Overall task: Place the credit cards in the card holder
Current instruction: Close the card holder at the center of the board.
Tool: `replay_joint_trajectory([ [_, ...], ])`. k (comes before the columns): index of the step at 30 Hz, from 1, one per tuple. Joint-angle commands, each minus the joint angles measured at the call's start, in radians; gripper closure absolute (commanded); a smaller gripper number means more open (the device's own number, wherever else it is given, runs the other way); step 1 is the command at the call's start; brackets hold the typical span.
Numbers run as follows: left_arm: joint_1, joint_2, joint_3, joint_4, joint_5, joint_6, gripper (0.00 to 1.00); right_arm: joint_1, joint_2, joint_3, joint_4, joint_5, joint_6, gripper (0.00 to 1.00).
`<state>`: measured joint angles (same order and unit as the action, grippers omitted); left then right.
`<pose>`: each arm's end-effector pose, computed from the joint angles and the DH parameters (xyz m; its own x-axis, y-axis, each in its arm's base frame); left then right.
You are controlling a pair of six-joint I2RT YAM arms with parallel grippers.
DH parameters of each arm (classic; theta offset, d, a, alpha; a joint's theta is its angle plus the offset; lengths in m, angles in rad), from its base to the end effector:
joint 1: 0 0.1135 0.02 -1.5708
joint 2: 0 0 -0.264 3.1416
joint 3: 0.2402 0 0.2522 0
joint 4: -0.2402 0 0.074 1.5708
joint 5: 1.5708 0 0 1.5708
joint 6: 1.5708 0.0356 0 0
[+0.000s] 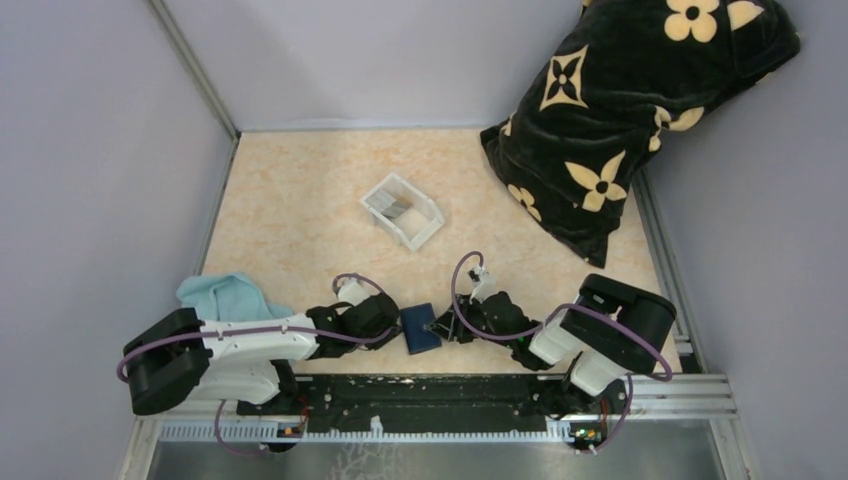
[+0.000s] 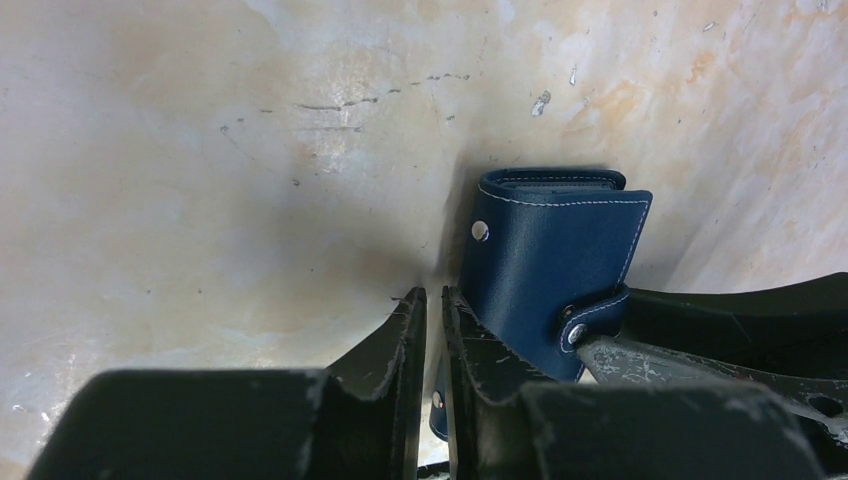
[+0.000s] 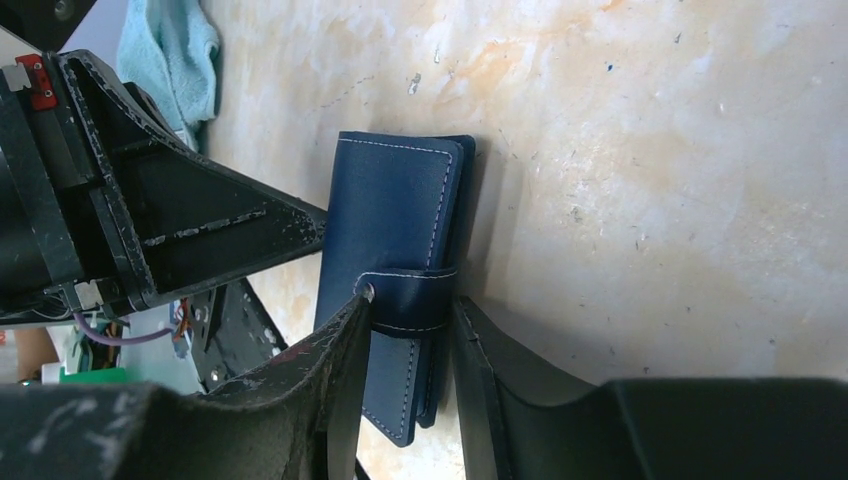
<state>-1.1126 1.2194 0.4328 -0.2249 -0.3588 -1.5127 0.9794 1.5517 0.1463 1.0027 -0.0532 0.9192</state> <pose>0.1004 -0.1752 0.1393 -0.7778 -0.5361 -0.3280 -0.3303 0.7927 -0.5124 0.1184 0.1798 0.1028 -0.8133 0.2131 -0.5414 -0.3456 0.5717 0.7442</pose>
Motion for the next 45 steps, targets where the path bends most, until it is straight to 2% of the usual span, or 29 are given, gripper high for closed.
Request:
replay_joint_trajectory([
  [1,-0.016,0.057,-0.044,-0.069,0.061,0.029,0.80,0.021,0.025,0.005,-0.069,0.005,-0.006,0.64],
  [18,-0.025,0.083,-0.036,-0.057,0.066,0.028,0.81,0.021,0.023,0.026,-0.094,0.017,-0.008,0.64],
  [36,-0.027,0.100,-0.037,-0.051,0.073,0.032,0.81,-0.016,0.091,0.024,0.081,-0.079,0.070,0.69],
  [45,-0.026,0.111,-0.032,-0.048,0.072,0.035,0.81,-0.032,0.199,0.021,0.202,-0.155,0.117,0.72],
])
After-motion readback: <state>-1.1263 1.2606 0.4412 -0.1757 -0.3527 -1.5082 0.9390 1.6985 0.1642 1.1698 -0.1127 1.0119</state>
